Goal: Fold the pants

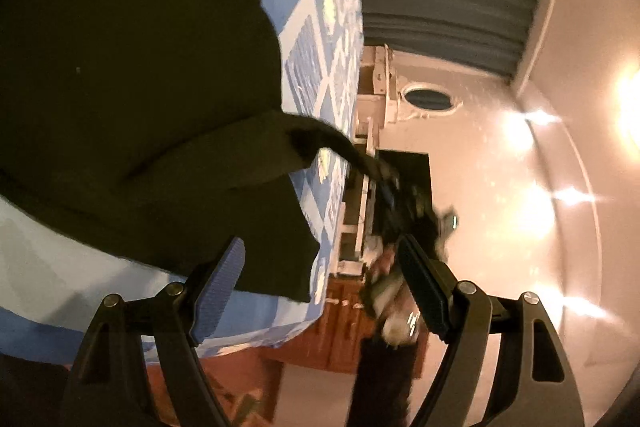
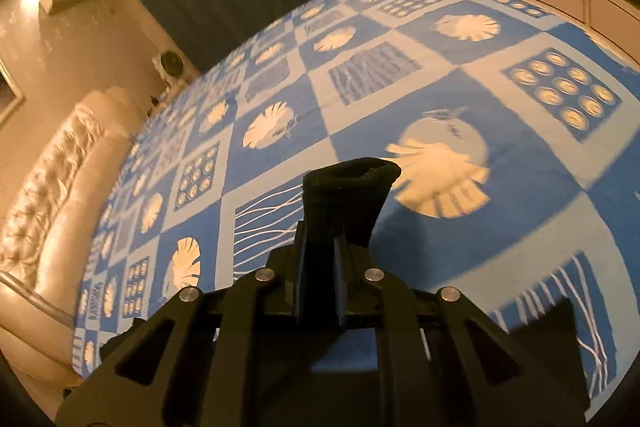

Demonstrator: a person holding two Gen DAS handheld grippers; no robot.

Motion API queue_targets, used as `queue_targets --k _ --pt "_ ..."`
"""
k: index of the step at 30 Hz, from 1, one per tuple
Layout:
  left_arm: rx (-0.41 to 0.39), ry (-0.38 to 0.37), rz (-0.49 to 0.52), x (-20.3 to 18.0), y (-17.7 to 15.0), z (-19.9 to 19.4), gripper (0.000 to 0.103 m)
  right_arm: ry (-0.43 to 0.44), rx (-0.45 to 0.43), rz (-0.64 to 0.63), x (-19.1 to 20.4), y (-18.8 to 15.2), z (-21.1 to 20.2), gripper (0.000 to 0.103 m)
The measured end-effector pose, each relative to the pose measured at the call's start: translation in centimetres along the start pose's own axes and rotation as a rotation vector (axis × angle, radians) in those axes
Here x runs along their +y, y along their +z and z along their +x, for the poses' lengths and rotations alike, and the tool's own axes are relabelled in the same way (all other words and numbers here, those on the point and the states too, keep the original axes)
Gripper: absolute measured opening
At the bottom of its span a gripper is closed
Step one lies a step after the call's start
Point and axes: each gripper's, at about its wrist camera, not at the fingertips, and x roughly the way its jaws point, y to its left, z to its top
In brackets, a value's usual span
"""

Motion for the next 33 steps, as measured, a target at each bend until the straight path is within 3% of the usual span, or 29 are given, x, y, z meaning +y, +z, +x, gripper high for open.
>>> queue_targets --k 9,20,22,23,24,28,33 --pt "-0.055 0.06 -0.016 0.3 -0.5 2.4 0.077 0.024 -0.057 0.097 -5.8 -1.9 -5.6 0.011" --pt "-0.095 0.132 -0.009 0.8 -1.9 3.6 0.077 0.072 -0.059 0.178 -9.6 -4.4 -7.7 0.011" --pt "-0.105 0.161 0.015 0.6 -1.7 3.6 0.05 0.079 -0.056 0.197 -10.2 -4.9 -7.8 0.011" --pt "-0.094 0.202 0.037 0.4 -1.5 3.8 0.027 0.085 -0.055 0.208 -10.5 -5.1 -7.8 0.011" --pt "-0.089 0.217 0.044 0.5 -1.5 3.9 0.014 0.094 -0.054 0.223 -10.9 -5.3 -7.7 0.011" --pt "-0.09 0.208 0.017 1.0 -1.4 3.6 0.01 0.119 -0.057 0.263 -12.2 -6.2 -8.0 0.011" --pt "-0.098 0.21 0.076 -0.2 -2.0 3.4 0.01 0.144 -0.081 0.292 -13.1 -7.5 -9.3 0.011"
